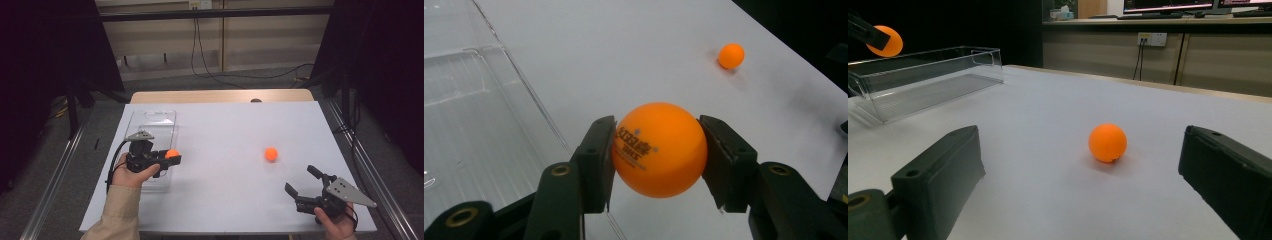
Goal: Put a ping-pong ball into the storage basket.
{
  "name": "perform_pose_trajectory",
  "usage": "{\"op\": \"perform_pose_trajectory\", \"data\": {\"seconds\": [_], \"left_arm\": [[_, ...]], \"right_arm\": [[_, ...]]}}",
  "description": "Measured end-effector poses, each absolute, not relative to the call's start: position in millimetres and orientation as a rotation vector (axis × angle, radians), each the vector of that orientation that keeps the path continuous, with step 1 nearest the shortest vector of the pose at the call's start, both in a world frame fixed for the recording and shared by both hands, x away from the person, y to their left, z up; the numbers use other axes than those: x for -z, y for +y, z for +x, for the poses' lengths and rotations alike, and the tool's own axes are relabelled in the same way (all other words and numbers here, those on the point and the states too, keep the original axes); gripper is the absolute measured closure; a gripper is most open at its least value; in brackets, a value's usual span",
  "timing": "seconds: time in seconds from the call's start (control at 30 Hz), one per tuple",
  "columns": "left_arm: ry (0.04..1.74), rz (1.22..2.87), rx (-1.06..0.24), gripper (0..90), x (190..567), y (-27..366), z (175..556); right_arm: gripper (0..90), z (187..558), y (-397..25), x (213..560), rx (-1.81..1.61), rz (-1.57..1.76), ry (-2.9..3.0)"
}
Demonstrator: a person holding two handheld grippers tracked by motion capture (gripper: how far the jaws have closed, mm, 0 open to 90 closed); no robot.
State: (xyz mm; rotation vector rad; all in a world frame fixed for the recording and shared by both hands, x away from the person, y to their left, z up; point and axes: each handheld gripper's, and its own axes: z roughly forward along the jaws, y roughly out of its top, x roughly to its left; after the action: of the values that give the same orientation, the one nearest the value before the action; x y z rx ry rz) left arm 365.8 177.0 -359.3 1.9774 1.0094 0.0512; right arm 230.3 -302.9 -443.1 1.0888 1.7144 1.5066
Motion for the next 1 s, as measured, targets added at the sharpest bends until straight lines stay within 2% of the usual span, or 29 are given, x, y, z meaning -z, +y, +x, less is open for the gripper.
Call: {"op": "perform_pose_trajectory", "data": {"seconds": [1.0], "left_arm": [[1.04,1.955,-0.099,50.8,353.9,187.8,376.2]], "right_arm": [[3.3,230.1,-303.2,442.8,-1.511,1.092,1.709]]}}
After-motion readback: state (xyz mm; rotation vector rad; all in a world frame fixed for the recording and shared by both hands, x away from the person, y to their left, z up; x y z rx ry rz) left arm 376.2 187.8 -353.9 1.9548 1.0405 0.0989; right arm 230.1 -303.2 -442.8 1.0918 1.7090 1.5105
